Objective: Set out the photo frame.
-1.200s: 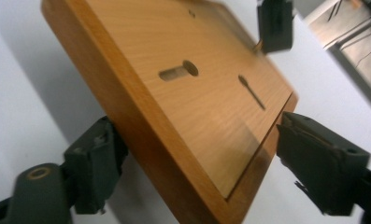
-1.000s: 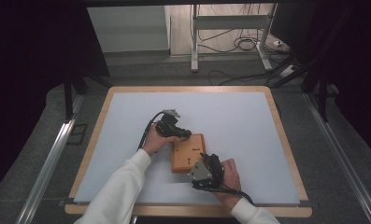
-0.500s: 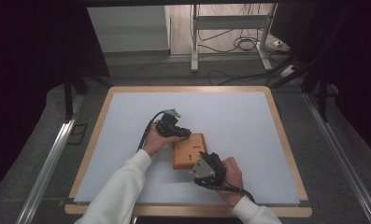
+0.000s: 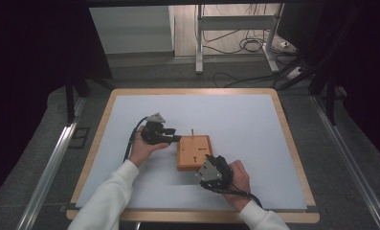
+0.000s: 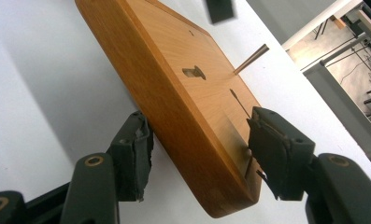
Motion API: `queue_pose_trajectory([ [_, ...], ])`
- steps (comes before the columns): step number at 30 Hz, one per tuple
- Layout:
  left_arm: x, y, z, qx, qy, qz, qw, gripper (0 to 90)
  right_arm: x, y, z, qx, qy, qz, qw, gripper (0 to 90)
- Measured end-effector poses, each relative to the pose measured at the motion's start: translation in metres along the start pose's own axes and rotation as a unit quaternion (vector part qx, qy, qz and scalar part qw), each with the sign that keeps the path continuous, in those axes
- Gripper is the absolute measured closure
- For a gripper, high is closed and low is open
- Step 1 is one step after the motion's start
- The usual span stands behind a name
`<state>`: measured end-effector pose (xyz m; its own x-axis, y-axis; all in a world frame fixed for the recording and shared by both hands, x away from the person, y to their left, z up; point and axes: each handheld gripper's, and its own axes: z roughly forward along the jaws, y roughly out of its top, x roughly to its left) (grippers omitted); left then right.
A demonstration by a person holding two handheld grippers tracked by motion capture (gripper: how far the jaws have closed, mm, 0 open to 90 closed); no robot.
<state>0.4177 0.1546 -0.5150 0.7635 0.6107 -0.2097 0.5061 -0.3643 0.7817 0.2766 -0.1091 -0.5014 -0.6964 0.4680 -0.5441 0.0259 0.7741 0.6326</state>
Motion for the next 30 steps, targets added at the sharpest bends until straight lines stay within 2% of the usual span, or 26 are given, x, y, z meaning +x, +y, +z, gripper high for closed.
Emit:
queue_pose_trajectory([
  [1, 0.002, -0.007, -0.006, -0.001, 0.005, -0.001, 1.0000, 51.8, -0.001, 0.001, 0.000, 0.000, -0.002, 0.001, 1.0000, 41.7],
  [2, 0.002, -0.007, -0.006, -0.001, 0.005, -0.001, 1.0000, 51.6, -0.001, 0.001, 0.000, 0.000, -0.004, 0.001, 1.0000, 41.7],
  [3, 0.004, -0.014, -0.014, -0.004, 0.010, -0.004, 0.9999, 51.3, -0.002, 0.002, 0.000, -0.001, -0.003, 0.001, 1.0000, 41.9],
  [7, 0.003, -0.025, -0.026, -0.007, 0.011, -0.002, 0.9999, 51.3, -0.003, 0.004, 0.001, -0.003, -0.007, 0.001, 1.0000, 44.2],
  [13, -0.001, -0.036, -0.034, -0.004, 0.006, 0.009, 0.9999, 51.1, -0.004, 0.006, 0.001, 0.001, -0.013, -0.007, 0.9999, 45.5],
  [20, -0.004, -0.044, -0.040, -0.001, 0.002, 0.012, 0.9999, 50.8, -0.012, 0.009, 0.002, 0.006, -0.016, -0.010, 0.9998, 48.5],
  [24, -0.004, -0.049, -0.042, -0.002, 0.004, 0.010, 0.9999, 50.8, -0.022, 0.017, 0.001, 0.013, -0.019, -0.026, 0.9994, 51.9],
  [30, -0.003, -0.053, -0.047, -0.002, 0.004, 0.007, 1.0000, 50.8, -0.036, 0.024, 0.001, 0.020, -0.020, -0.031, 0.9991, 56.1],
])
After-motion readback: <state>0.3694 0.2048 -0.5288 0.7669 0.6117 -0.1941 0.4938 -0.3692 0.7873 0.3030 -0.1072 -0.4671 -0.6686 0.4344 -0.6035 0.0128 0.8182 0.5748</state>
